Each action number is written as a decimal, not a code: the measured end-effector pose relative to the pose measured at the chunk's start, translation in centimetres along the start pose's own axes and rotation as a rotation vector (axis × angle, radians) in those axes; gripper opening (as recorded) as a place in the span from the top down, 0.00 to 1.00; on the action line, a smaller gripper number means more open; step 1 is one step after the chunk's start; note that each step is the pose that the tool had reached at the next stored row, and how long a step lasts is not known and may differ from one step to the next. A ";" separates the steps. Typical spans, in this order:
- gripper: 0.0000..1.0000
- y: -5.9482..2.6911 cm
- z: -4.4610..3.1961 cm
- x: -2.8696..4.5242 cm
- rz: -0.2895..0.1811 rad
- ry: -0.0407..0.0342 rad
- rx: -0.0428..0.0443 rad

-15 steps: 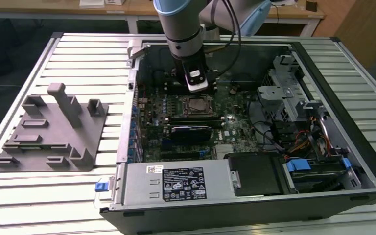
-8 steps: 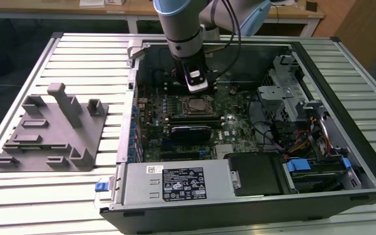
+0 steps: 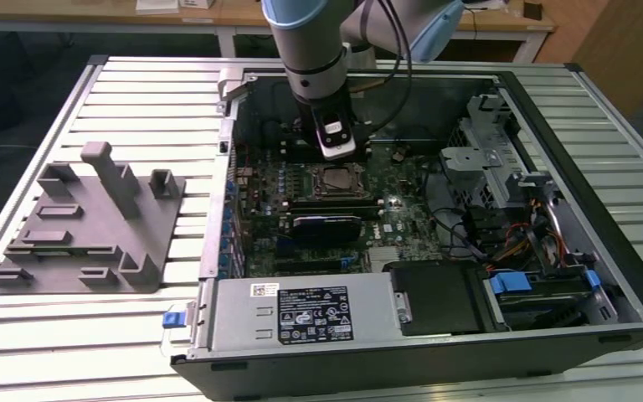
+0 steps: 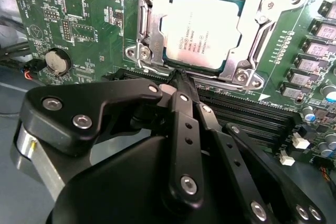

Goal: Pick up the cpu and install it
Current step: 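Install the first cpu locking lever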

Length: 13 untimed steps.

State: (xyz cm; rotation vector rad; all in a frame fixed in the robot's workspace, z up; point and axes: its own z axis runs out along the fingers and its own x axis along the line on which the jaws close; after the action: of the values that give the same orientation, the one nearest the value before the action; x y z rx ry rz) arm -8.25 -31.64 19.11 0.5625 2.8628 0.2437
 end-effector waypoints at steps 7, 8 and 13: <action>0.89 0.02 0.02 -0.01 0.007 0.0097 -0.0255; 0.89 0.01 0.00 -0.01 0.007 0.0097 -0.0255; 0.89 0.18 -0.78 -0.16 0.007 0.0098 -0.0255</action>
State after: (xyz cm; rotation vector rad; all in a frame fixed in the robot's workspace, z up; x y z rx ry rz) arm -8.22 -31.63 19.92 0.5680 2.8633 0.2845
